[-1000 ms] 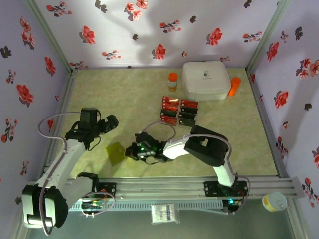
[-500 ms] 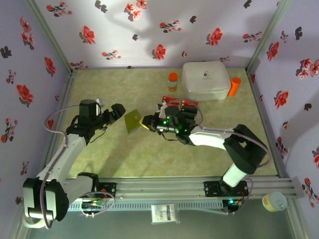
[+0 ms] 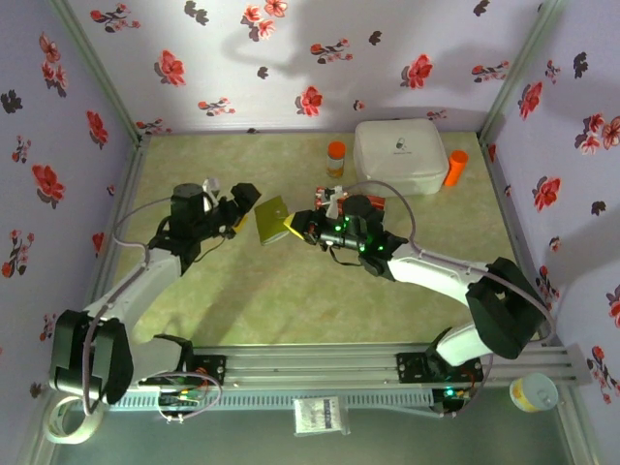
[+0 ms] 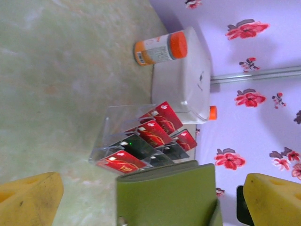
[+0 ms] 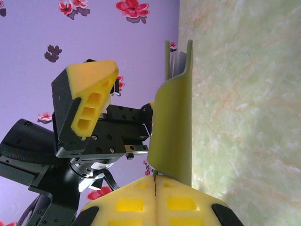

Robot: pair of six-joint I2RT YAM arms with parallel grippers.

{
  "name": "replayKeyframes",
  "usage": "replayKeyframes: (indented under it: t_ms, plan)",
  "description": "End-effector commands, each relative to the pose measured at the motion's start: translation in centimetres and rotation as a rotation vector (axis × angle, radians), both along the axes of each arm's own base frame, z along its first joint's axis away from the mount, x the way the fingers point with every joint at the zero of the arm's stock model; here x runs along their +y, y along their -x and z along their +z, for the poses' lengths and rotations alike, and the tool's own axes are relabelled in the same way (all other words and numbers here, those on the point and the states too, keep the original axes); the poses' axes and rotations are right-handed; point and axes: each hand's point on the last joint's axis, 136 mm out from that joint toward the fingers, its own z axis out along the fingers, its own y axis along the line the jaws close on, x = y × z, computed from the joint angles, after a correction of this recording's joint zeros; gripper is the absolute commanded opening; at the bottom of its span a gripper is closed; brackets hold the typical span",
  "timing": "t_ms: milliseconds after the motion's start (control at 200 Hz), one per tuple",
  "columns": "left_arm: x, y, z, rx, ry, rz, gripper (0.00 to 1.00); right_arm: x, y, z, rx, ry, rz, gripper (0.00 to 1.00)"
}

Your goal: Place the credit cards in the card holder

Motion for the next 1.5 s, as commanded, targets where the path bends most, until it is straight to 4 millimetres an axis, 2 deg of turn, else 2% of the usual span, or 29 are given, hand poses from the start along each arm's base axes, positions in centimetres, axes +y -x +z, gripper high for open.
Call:
replayKeyframes:
  t_ms: [0, 255, 555, 950, 1100, 1235, 1260, 1355, 1495]
  plan:
    - [-1.4, -0.9, 2.5, -0.064, 0.089, -0.012, 0.96, 0.2, 0.0, 2.0, -0.027, -0.081, 0.008, 0.0]
    - [-2.3, -0.7, 1.8, -0.067, 0.127, -0.024, 0.85, 0.4, -0.1, 1.4, 0.001, -0.121, 0.002, 0.0]
    - [-2.7, -0.6, 2.3, -0.098, 0.168, -0.028, 0.63, -0.1, -0.4, -0.1, 0.037, -0.14, -0.021, 0.0]
    - [-3.5, -0.2, 1.6, -0.103, 0.179, -0.05, 0.41, -0.3, -0.6, -0.3, 0.05, -0.175, -0.03, 0.0]
    - [-3.4, -0.3, 1.5, -0.106, 0.177, -0.049, 0.25, -0.6, -0.7, -0.5, 0.055, -0.17, -0.038, 0.0]
    - [-3.5, -0.2, 1.3, -0.111, 0.162, -0.056, 0.04, -1.0, -0.8, -1.4, 0.056, -0.124, -0.044, 0.0]
    - [-3.4, -0.2, 1.3, -0.115, 0.156, -0.057, 0.0, -1.3, -0.8, -2.0, 0.059, -0.088, -0.048, 0.04]
    - [-3.4, -0.1, 1.0, -0.129, 0.112, -0.071, 0.0, -3.1, -0.6, -4.0, 0.021, 0.139, -0.07, 0.22]
    - [-3.1, 0.2, 0.2, -0.137, 0.037, -0.089, 0.0, -6.0, -0.5, -4.5, -0.091, 0.473, -0.074, 0.43]
